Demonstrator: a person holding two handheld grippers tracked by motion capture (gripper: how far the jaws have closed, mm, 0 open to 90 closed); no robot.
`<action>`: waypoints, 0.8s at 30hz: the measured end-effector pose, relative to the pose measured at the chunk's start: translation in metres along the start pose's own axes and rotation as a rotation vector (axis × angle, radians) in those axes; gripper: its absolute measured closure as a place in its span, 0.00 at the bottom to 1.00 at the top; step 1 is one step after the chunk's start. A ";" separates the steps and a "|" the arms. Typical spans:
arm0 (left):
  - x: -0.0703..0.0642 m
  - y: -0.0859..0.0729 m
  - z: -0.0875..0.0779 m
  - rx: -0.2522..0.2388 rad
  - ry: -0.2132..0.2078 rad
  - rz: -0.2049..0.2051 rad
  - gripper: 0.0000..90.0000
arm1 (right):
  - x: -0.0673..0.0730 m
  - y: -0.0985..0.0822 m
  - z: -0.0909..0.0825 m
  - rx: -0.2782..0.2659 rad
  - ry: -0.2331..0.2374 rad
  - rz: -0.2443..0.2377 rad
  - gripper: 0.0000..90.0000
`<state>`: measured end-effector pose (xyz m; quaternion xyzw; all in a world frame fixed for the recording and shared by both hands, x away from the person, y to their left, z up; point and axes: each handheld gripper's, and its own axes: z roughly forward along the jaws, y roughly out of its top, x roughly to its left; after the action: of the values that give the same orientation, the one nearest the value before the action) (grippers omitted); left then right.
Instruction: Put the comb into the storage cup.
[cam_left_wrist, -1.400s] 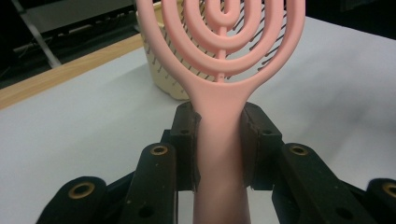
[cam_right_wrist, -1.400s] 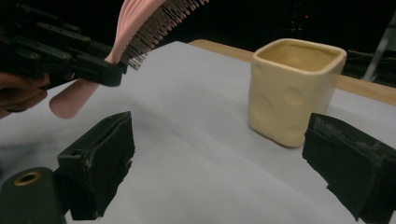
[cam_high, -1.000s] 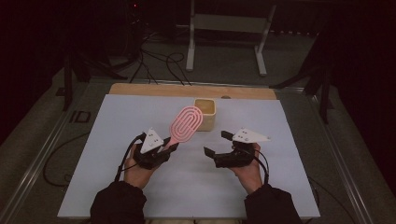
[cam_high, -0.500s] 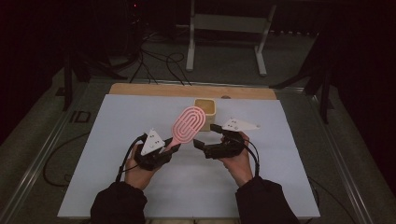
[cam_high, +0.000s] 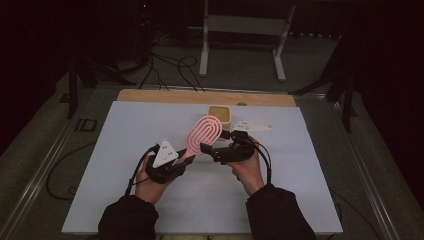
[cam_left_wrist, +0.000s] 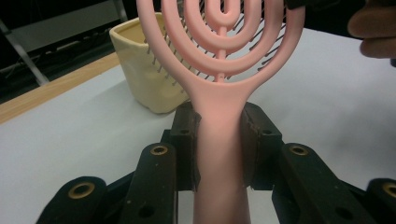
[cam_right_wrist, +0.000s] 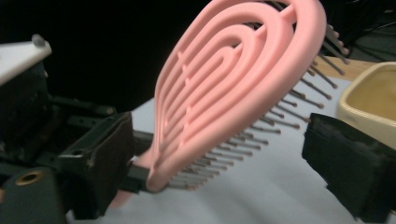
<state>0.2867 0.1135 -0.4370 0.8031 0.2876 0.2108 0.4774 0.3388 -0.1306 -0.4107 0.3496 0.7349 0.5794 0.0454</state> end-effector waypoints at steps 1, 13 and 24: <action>0.000 0.000 0.000 -0.001 -0.002 0.001 0.78 | 0.000 0.001 0.001 -0.002 0.004 0.008 0.13; -0.004 0.000 0.001 -0.014 -0.011 0.004 0.78 | -0.003 0.005 0.008 -0.003 0.063 0.093 0.50; -0.003 -0.005 0.007 0.014 -0.016 0.006 0.78 | -0.001 0.003 0.012 -0.001 0.090 0.125 0.65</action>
<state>0.2876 0.1084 -0.4449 0.8089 0.2828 0.2036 0.4735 0.3463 -0.1207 -0.4122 0.3683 0.7126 0.5966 -0.0238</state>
